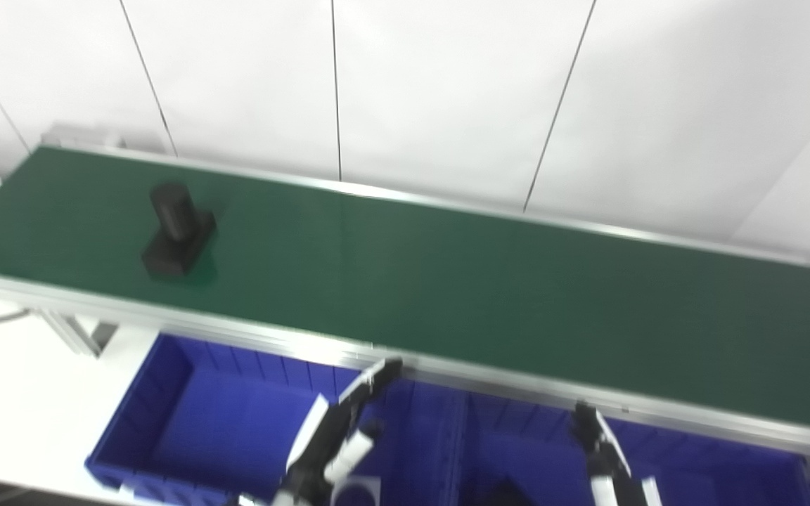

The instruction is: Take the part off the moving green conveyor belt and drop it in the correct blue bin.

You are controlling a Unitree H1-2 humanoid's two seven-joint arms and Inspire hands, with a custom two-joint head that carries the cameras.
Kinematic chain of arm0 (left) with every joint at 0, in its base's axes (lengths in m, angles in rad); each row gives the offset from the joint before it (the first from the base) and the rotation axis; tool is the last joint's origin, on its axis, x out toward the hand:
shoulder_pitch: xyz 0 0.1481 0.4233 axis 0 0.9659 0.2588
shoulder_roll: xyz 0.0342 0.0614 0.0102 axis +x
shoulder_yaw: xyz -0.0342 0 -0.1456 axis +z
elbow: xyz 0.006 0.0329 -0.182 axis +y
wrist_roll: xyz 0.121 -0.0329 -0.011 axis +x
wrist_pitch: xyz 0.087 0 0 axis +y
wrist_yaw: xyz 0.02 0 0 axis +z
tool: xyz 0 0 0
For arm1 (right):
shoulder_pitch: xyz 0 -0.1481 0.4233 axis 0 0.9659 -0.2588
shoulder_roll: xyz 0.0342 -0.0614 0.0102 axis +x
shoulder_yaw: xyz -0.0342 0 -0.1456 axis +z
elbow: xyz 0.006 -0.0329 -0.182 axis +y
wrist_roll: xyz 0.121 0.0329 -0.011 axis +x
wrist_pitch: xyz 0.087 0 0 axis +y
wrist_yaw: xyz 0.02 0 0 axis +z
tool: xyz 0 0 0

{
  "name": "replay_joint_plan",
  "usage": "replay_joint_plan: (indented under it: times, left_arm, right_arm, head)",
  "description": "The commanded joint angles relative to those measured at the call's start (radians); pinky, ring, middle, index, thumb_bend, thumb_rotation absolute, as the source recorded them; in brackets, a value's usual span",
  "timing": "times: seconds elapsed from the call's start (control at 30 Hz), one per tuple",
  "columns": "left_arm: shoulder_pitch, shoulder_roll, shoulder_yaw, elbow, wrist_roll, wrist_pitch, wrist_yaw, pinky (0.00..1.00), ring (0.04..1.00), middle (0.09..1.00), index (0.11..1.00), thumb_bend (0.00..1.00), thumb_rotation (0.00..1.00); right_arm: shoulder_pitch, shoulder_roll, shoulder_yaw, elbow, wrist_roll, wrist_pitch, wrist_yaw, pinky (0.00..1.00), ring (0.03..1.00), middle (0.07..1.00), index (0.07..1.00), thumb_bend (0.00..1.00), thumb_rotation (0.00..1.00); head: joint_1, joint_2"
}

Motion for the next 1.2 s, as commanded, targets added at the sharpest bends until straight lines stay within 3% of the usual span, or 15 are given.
replay_joint_plan:
  times: [0.0,0.33,1.17]
  left_arm:
    - [-0.018,-0.005,-0.001,-0.004,-0.009,-0.054,0.012,0.92,0.91,0.894,0.883,0.68,1.0]
    - [-0.034,-0.01,0.01,0.032,-0.027,-0.08,0.017,0.93,0.908,0.891,0.874,0.69,1.0]
    - [-0.038,-0.014,0.009,0.056,-0.017,-0.101,0.066,0.9,0.879,0.861,0.843,0.72,1.0]
  right_arm:
    - [-0.004,0.0,0.0,-0.007,0.005,-0.07,0.003,0.99,0.934,0.928,0.921,0.6,1.0]
    - [-0.02,0.002,-0.001,0.021,-0.011,-0.081,-0.005,0.97,0.93,0.919,0.916,0.57,1.0]
    - [-0.023,0.003,-0.005,0.04,0.002,-0.106,-0.004,0.98,0.94,0.924,0.92,0.57,1.0]
  head:
    - [0.001,-0.007]
    - [-0.011,-0.031]
    - [0.019,-0.043]
